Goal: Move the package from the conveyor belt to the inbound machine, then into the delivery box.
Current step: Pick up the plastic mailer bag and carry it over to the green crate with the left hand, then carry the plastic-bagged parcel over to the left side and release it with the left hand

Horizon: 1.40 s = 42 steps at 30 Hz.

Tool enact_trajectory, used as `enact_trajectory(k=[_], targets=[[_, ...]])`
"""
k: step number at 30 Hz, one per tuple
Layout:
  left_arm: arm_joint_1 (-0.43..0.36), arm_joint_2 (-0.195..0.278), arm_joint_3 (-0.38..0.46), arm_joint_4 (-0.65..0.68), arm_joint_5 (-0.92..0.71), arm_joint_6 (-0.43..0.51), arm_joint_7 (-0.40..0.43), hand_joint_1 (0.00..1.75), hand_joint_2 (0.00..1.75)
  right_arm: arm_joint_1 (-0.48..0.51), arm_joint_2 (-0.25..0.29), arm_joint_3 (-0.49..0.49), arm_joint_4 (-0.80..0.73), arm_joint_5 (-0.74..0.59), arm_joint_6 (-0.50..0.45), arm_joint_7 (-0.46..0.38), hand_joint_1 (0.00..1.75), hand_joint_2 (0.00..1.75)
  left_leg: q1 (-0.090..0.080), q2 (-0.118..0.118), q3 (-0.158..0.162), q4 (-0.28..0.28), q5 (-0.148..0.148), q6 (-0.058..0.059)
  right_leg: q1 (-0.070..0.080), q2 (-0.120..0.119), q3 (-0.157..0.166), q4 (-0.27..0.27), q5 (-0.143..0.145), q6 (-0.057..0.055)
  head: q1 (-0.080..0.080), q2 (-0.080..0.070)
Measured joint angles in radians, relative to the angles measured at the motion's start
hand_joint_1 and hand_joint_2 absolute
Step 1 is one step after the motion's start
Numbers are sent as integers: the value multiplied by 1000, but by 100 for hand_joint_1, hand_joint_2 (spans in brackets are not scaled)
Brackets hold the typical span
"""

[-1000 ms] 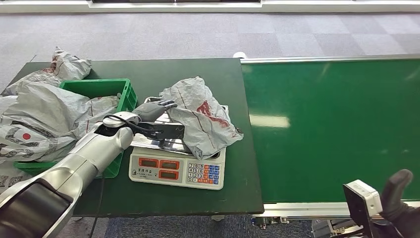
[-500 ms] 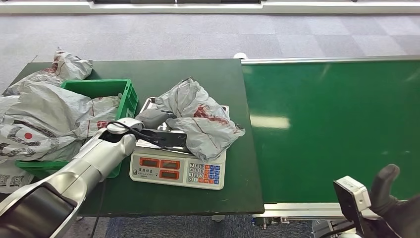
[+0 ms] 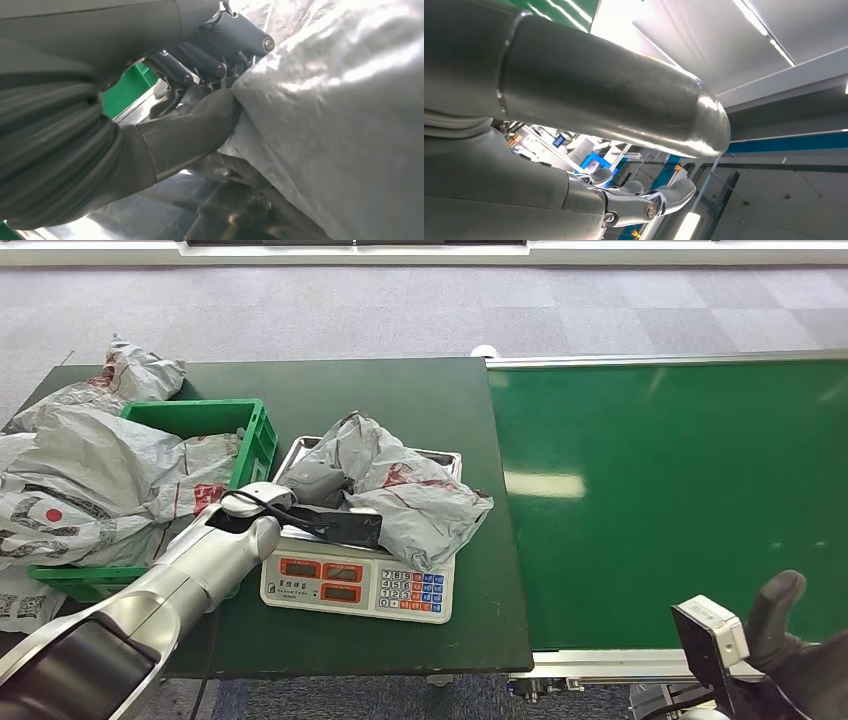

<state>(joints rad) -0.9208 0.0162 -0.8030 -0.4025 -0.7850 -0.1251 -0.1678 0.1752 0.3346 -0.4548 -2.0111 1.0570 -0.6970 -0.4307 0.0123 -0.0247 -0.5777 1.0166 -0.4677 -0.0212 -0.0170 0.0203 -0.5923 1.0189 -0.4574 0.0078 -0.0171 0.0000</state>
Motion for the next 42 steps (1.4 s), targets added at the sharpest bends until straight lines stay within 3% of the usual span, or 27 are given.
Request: enact_trajectory(k=[8,12,19,26,31,37,42], targets=[[7,1,0,0,-7,19,0,175,175,0,0,3,0,1,0,0,0,0,0,0,0,0,0,0,0,0,0,0,0,0,0,0],[11,3,4,-2,-7,45,4,175,175,-1,0,8,0,9,0,9,0,175,0,0,0,0,0,0,0,0,0,0,0,0,0,0],[-11,51,32,-28,-58,172,47,175,175,3,0,20,-4,31,-1,39,0,175,1,1,-3,0,2,-2,1,2,-5,0,2,-1,0,0],[-192,169,99,-119,-137,205,93,175,175,7,0,23,-6,-1,-1,-12,0,175,3,1,-9,0,4,-4,2,2,-11,1,4,-3,0,0],[-266,241,159,-157,-151,216,117,175,175,8,0,20,-5,-42,-1,-65,0,175,3,2,-9,0,4,-4,2,3,-11,1,4,-3,0,0],[-265,314,217,-160,-136,252,96,175,175,16,0,-9,-3,-103,-1,-126,0,175,3,2,-9,0,4,-4,3,3,-11,1,4,-3,0,0],[-226,356,271,-161,-113,269,75,175,175,34,1,-30,-4,-105,-1,-131,0,175,3,1,-9,0,4,-4,3,3,-11,1,4,-3,0,0]])
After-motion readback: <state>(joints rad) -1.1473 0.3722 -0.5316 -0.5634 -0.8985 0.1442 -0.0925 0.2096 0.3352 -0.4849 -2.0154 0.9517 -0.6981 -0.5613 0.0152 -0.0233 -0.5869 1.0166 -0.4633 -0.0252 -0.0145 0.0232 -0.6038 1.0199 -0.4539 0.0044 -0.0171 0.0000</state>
